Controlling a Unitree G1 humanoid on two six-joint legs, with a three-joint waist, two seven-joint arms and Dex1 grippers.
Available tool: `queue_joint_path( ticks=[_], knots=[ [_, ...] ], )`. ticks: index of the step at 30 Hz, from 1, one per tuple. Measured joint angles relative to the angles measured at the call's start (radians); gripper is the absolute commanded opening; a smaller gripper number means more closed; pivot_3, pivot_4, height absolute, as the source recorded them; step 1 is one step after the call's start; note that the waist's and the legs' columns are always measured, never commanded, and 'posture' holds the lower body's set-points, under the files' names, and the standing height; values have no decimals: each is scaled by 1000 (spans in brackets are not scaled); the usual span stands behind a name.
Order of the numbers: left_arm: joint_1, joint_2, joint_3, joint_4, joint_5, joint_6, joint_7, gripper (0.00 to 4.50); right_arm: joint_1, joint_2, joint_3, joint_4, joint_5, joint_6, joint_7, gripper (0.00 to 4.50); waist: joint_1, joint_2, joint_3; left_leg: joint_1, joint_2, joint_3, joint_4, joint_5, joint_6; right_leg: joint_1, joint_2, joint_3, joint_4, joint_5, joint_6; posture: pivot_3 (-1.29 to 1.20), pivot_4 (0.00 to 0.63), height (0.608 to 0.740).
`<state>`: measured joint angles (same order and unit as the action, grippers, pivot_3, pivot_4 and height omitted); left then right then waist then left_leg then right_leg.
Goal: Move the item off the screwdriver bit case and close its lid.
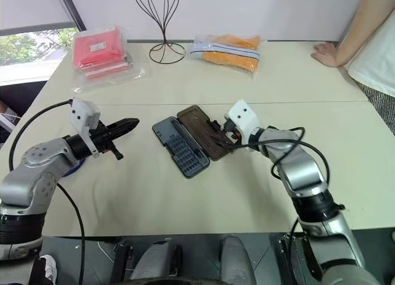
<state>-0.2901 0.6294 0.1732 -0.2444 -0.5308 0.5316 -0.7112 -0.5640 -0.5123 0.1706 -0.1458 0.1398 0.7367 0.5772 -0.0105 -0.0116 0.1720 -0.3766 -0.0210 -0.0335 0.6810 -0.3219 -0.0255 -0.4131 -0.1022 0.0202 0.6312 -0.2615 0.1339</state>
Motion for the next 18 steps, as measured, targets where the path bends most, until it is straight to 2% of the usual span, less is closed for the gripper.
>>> queue_joint_path(
  ticks=[6, 12, 15, 18],
  knots=[
    [4, 0, 1, -15, 0, 3, 20, 0, -34, 41, 13, 133, -48, 36, -68, 4457, -3, 0, 0, -1, -1, 1, 0, 0, 0, 0, -1, 0, -1, 0, 0, 0, 150, 740],
    [24, 0, 1, -47, 0, 8, 38, 0, -34, 40, 17, 144, -60, 63, -71, 4457, -8, 0, 0, 0, -1, 1, 0, -3, 5, -1, 0, 0, 0, 0, 0, 0, 150, 740],
    [29, 0, 0, -53, 1, 9, 42, 0, -34, 41, 18, 149, -60, 68, -70, 3589, -7, 0, 0, 0, -1, 1, 0, -3, 5, -1, 0, 0, 0, 0, 0, 0, 150, 740],
    [29, 0, 0, -53, 5, 9, 43, 0, -34, 50, 22, 149, -60, 82, -71, 1996, -7, 0, 0, 0, -1, 1, 0, -3, 5, -1, 0, 0, 0, 0, 0, 0, 150, 740]
  ],
)
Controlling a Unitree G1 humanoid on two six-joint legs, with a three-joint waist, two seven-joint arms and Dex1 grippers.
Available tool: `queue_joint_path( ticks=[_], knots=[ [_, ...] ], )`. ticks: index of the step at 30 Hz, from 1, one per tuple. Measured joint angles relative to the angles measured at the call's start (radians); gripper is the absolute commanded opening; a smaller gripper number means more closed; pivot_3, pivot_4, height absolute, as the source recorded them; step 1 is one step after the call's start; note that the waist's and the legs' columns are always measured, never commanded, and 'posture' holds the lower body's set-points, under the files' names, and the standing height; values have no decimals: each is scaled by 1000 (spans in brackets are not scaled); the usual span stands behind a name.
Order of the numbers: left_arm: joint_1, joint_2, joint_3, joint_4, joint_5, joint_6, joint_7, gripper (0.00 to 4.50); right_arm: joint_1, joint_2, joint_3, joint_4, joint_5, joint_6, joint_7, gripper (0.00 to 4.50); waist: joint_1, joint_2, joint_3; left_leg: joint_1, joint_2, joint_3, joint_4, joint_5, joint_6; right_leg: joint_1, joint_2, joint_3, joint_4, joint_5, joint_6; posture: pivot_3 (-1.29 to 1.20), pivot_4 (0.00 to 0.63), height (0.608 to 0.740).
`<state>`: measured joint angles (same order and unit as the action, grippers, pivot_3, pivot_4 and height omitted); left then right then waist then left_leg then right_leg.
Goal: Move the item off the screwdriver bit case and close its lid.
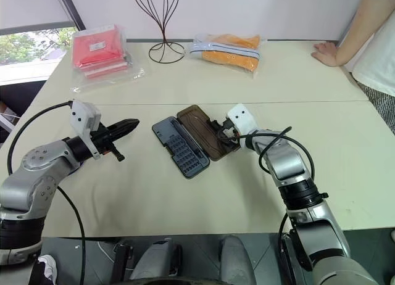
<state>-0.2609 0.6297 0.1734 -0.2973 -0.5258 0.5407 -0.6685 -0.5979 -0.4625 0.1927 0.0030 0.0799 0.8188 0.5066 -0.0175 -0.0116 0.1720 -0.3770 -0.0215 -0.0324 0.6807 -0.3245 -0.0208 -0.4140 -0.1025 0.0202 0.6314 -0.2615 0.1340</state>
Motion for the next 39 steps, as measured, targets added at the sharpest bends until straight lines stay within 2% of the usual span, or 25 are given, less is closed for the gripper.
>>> queue_joint_path(
  ticks=[2, 3, 4, 12, 16, 20, 28, 33, 39],
  knots=[
    [-1, 0, 0, 0, 4, 0, 0, 0, 1, 3, 12, 0, 0, 12, 1, 935, 0, 0, 0, 0, 0, 0, 0, 0, 0, 0, 0, 0, 0, 0, 0, 0, 150, 740],
    [-1, 0, 0, 0, 6, 0, 0, 0, 2, 5, 19, -1, 2, 13, 8, 213, 0, 0, 0, 0, 0, 0, 0, 0, 0, 0, 0, 0, 0, 0, 0, 0, 150, 740],
    [-2, 0, 0, 0, 8, 0, 0, 0, 2, 7, 25, -3, 2, 13, 11, 25, 0, 0, 0, 0, 0, 0, 0, 0, 0, 0, 0, 0, 0, 0, 0, 0, 150, 740],
    [-6, 0, 0, 1, 17, 0, 0, 0, 2, -7, 33, -12, 0, 19, 40, 25, 0, 0, 0, 0, 0, 0, 0, 0, 0, 1, 0, 0, 0, 0, 0, 0, 150, 740],
    [-7, 0, 2, 1, 18, 0, 3, 0, 2, -48, 67, -12, -20, -41, 93, 25, 0, 0, 0, 0, 0, 0, 0, 0, 0, 0, 0, 0, 0, 0, 0, 0, 150, 740],
    [-8, 0, 4, 1, 21, 0, 7, 0, 9, -126, 125, -10, -52, -228, 207, 25, 0, 0, 0, 0, 0, 0, 0, 0, 0, 0, 0, 0, -1, 0, 0, 0, 150, 740],
    [-17, 0, 4, 11, 27, -1, 6, 0, -17, -282, 179, 139, -140, -781, 441, 25, 2, 0, 0, 1, 0, 0, 0, 0, 0, 1, 0, 0, -1, 0, 0, 0, 150, 740],
    [-19, -2, 3, 11, 33, -2, 6, 0, -42, -294, 182, 212, -156, -930, 514, 25, 1, 0, 0, 1, 0, 0, 0, 2, -4, 1, 0, 0, -1, 0, 0, 0, 150, 740],
    [-19, -3, 3, 12, 35, -4, 2, 0, -40, -298, 182, 213, -157, -990, 562, 25, 2, 0, 0, 1, 0, 0, 0, 3, -5, 1, 0, 0, -1, 0, 0, 0, 150, 740]
  ],
)
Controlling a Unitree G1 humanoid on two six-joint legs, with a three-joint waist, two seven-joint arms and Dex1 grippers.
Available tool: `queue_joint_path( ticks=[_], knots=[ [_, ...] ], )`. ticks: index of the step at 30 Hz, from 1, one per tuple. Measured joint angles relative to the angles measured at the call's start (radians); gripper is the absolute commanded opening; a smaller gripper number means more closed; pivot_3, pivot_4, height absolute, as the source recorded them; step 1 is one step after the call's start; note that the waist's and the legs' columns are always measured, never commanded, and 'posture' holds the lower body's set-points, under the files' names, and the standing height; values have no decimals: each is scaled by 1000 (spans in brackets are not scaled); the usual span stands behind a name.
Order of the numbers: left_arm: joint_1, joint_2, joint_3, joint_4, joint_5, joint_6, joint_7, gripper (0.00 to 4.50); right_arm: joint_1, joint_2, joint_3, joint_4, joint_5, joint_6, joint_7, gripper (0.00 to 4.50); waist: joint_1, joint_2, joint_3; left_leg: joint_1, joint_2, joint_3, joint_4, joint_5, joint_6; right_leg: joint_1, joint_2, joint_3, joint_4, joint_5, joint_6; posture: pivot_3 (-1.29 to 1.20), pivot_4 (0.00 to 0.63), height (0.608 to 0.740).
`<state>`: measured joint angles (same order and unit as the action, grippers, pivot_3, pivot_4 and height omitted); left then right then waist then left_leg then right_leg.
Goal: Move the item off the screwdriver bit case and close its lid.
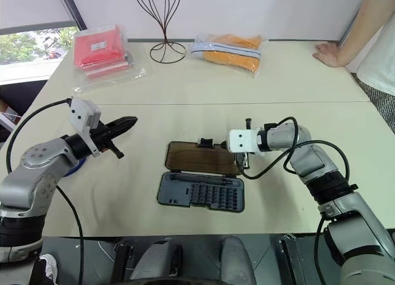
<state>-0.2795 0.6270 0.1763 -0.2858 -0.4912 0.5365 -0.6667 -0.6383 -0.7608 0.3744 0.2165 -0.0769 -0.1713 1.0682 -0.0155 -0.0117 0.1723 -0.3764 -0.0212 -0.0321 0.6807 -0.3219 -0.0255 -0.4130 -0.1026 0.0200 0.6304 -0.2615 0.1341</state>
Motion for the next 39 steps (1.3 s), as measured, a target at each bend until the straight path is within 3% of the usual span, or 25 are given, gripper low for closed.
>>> queue_joint_path(
  ticks=[16, 19, 26, 39],
  knots=[
    [-9, -5, -5, 8, 3, -3, -6, 0, 35, 21, -4, -85, -1, 46, 18, 25, 0, 0, 0, 0, 0, 0, 0, 0, 0, 0, 0, 0, 0, 0, 0, 0, 150, 740],
    [-9, -6, -7, 8, 3, -3, -11, 0, 48, 13, -5, -100, -10, 80, 25, 893, 1, 0, 0, 0, 0, 0, 0, 0, 0, 0, 0, 0, 0, 0, 0, 0, 150, 740],
    [-1, 2, -16, 8, 1, 4, -45, 0, 73, 7, -27, -129, -18, 114, 30, 4466, 2, 0, 0, 0, 0, 0, 0, 0, 0, 0, 0, 0, 0, 0, 0, 0, 150, 740],
    [108, 140, -118, -91, -125, 96, -334, 0, 81, 38, -125, -243, 108, 322, 37, 4466, 1, 1, 1, 0, 1, 0, 0, -3, 5, 0, 0, 0, 0, 0, 0, 0, 150, 740]
  ],
)
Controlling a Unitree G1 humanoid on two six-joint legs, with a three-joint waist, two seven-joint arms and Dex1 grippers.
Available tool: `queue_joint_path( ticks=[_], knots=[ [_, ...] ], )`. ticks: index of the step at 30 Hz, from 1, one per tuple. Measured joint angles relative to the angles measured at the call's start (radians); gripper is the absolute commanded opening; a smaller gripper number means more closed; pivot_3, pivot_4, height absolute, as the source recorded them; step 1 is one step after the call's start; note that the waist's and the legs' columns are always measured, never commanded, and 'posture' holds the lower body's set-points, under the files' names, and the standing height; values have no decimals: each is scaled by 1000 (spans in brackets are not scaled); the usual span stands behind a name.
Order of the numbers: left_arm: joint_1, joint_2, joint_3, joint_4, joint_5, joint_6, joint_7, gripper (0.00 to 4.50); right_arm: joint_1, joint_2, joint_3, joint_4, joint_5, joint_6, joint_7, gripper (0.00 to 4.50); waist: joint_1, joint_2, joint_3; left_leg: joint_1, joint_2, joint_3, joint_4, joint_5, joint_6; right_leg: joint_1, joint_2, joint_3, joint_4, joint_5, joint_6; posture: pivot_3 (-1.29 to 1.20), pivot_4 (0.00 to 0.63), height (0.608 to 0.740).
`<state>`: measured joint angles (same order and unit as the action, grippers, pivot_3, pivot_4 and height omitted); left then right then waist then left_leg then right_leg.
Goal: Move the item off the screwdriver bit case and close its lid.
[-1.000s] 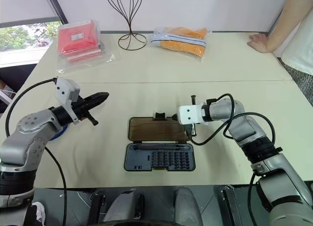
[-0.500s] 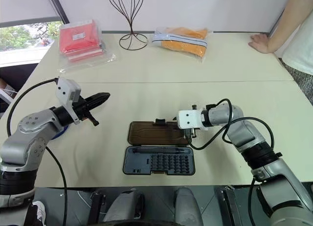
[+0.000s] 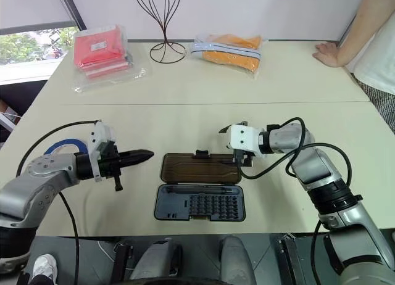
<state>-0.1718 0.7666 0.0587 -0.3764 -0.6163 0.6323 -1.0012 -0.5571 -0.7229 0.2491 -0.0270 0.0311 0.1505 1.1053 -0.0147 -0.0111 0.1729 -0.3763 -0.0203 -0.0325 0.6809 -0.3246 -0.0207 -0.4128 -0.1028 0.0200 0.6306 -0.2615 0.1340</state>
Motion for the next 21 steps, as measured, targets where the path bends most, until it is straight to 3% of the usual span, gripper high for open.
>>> queue_joint_path(
  ticks=[10, 14, 21],
  knots=[
    [16, 33, -187, 12, 55, -41, -153, 0, -18, 43, -36, -20, 84, 155, -30, 4466, 1, 1, 0, 0, -1, 0, 0, 0, 0, 0, 0, 0, 0, 0, 0, 0, 150, 740],
    [15, 22, -277, 80, 130, -108, -198, 0, -34, 43, -32, -23, 92, 271, -43, 4466, 1, 1, 0, 0, -1, 0, 0, 0, 1, 0, 0, 0, 0, 0, 0, 0, 150, 740],
    [-12, -53, -329, 195, 197, -268, -233, 0, -34, 45, -8, -83, 90, 389, -65, 4466, 3, 2, 0, 2, -1, 0, 0, 0, 1, 3, 0, 0, 0, 0, 0, 0, 150, 740]
  ],
)
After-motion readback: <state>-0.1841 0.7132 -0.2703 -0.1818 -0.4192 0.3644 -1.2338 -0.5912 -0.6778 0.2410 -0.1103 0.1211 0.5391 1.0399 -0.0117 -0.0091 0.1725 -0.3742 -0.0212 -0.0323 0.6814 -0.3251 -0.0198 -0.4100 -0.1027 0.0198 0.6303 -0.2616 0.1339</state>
